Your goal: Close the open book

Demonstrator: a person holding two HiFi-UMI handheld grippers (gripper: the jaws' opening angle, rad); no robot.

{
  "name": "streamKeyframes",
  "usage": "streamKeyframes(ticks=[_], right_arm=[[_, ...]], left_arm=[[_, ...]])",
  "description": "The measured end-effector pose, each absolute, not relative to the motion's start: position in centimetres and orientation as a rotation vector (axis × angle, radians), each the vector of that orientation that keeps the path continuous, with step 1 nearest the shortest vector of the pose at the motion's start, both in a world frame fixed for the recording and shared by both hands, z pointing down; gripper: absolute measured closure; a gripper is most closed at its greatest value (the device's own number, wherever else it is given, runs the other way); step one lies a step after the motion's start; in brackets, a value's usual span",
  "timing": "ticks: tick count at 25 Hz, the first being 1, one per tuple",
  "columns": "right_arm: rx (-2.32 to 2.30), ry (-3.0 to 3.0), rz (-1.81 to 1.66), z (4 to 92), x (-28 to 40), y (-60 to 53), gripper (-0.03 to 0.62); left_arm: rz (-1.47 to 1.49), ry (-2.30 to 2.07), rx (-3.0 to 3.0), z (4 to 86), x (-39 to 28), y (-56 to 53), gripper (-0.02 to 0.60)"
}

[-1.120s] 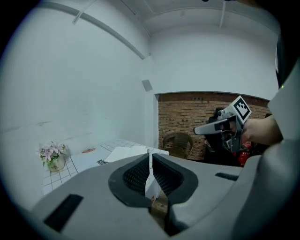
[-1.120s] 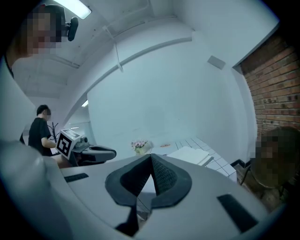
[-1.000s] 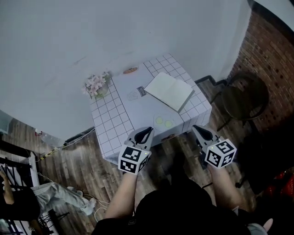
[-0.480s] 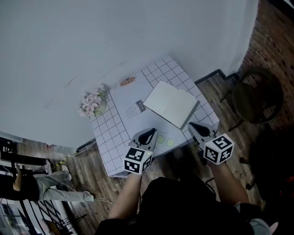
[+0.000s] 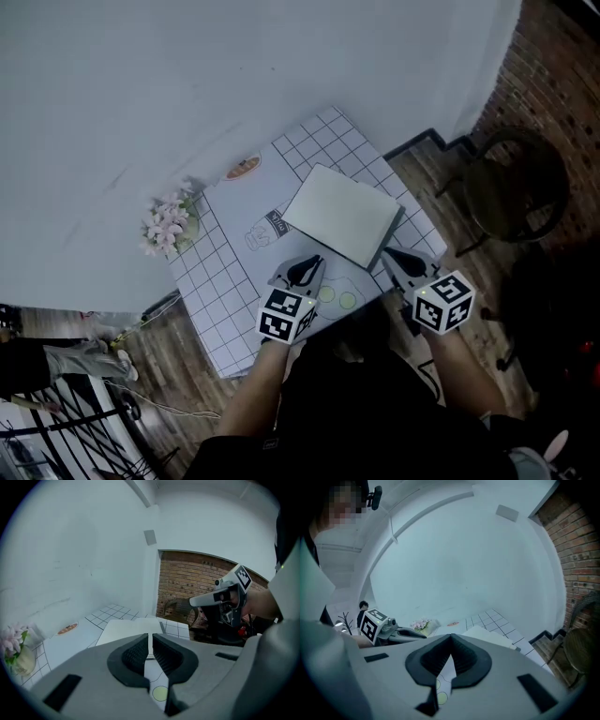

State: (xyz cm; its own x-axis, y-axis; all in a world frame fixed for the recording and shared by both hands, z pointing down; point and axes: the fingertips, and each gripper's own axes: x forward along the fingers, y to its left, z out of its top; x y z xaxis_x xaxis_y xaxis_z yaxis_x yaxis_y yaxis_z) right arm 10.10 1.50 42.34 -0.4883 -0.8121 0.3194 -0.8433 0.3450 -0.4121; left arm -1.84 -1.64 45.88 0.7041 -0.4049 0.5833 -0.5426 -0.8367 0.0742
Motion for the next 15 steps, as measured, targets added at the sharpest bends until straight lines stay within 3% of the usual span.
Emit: streamKeyframes(ticks=[6, 10, 15], right_arm=[[1.757, -2.393, 0.87, 42.6, 8.4, -0.6, 0.595], [1.861, -2.316, 0.849, 42.7, 6.4, -1.7, 0.595], [1.922, -2.261, 0.852, 44.0, 3.4, -2.1, 0.595]], left_arm=[[0.902, -0.544, 2.741, 47.8, -3.1, -4.5, 0.561], [0.975, -0.31, 2.819, 50.0, -3.8, -4.6, 0.466], [1.028, -0.192, 2.879, 52.1, -4.7, -5.9, 0.443]])
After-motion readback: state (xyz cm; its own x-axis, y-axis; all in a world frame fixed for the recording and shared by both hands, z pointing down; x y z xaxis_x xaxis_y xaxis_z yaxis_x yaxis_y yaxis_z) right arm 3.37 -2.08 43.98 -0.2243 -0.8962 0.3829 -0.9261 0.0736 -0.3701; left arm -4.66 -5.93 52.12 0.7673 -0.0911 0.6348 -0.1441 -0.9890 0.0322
